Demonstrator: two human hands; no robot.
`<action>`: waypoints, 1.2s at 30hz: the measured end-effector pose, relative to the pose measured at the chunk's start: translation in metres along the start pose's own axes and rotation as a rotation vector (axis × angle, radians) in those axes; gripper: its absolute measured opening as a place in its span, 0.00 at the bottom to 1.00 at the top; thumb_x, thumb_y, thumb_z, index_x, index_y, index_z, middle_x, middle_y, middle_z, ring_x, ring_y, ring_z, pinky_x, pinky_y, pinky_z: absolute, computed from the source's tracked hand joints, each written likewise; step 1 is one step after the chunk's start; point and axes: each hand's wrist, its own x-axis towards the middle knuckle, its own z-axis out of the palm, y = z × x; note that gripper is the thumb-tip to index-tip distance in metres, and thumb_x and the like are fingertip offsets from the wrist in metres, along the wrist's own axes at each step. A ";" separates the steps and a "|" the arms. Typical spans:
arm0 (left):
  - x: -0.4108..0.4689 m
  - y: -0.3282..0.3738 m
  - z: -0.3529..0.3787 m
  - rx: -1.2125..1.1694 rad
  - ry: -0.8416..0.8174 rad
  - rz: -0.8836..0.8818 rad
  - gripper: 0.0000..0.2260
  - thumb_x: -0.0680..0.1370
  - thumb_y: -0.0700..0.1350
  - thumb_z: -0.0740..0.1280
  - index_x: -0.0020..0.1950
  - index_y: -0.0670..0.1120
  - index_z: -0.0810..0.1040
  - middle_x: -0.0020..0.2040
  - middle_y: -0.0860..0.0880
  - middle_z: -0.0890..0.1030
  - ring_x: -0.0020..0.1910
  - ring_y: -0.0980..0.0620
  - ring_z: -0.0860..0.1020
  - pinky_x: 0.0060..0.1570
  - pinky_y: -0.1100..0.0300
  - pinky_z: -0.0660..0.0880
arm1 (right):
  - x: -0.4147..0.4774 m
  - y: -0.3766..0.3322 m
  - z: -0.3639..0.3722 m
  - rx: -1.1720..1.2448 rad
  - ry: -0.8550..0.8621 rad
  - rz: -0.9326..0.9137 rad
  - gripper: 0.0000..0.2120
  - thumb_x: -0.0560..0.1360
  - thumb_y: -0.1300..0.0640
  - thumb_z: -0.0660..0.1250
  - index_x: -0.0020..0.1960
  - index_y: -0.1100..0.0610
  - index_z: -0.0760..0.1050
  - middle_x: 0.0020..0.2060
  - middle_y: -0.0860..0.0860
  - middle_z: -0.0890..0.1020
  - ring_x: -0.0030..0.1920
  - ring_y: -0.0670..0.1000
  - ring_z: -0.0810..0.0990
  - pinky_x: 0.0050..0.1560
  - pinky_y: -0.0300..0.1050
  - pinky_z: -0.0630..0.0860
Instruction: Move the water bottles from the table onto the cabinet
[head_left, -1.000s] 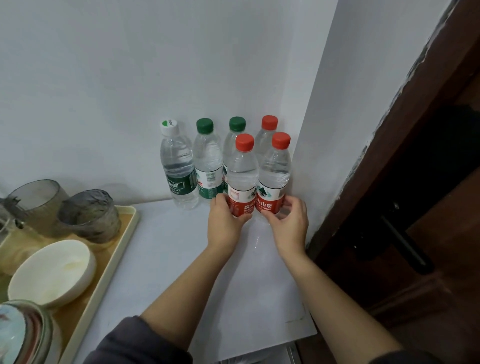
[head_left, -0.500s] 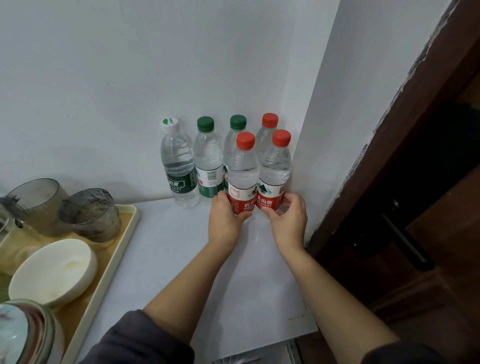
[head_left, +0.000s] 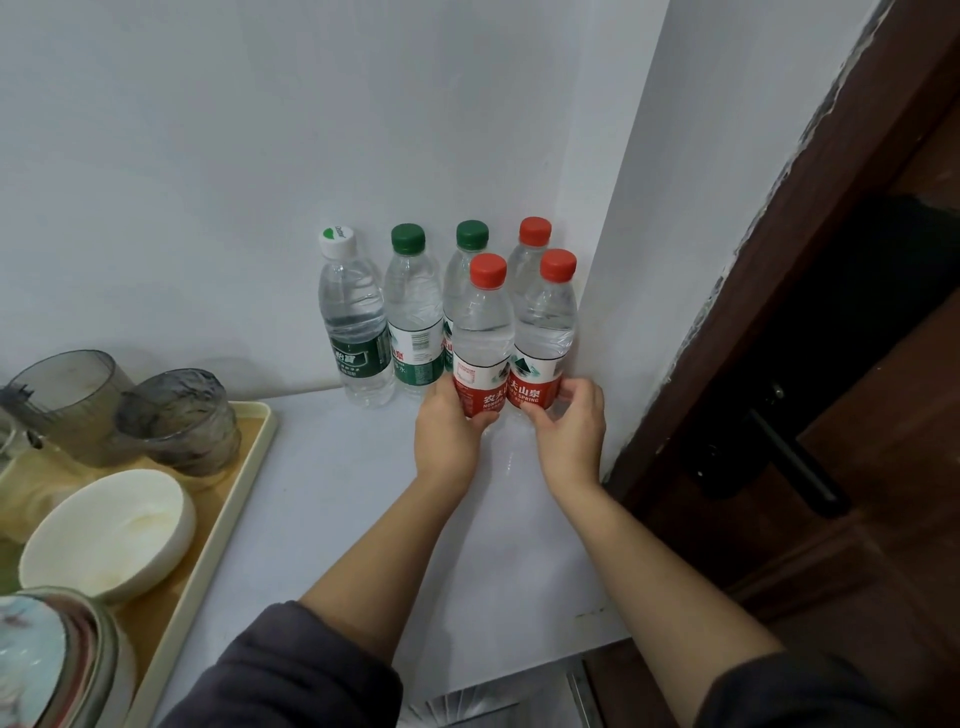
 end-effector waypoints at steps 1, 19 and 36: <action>-0.001 0.000 -0.001 0.008 -0.009 -0.004 0.24 0.68 0.43 0.78 0.60 0.43 0.73 0.54 0.45 0.80 0.53 0.46 0.78 0.50 0.55 0.74 | -0.001 -0.001 -0.001 -0.004 -0.010 0.003 0.19 0.69 0.60 0.78 0.54 0.62 0.73 0.54 0.55 0.75 0.50 0.51 0.76 0.44 0.21 0.64; -0.175 -0.033 -0.071 0.798 -0.051 -0.191 0.40 0.74 0.69 0.40 0.79 0.48 0.52 0.79 0.42 0.52 0.78 0.39 0.47 0.73 0.40 0.47 | -0.085 -0.003 -0.074 -0.663 -0.827 -0.386 0.34 0.80 0.37 0.51 0.80 0.46 0.41 0.80 0.52 0.41 0.78 0.58 0.36 0.76 0.64 0.40; -0.456 -0.010 -0.060 0.719 0.308 -0.913 0.36 0.77 0.66 0.47 0.77 0.45 0.59 0.77 0.41 0.60 0.77 0.39 0.54 0.71 0.37 0.53 | -0.235 -0.014 -0.086 -0.597 -1.455 -1.326 0.38 0.75 0.31 0.39 0.79 0.47 0.38 0.79 0.53 0.38 0.77 0.59 0.31 0.73 0.64 0.34</action>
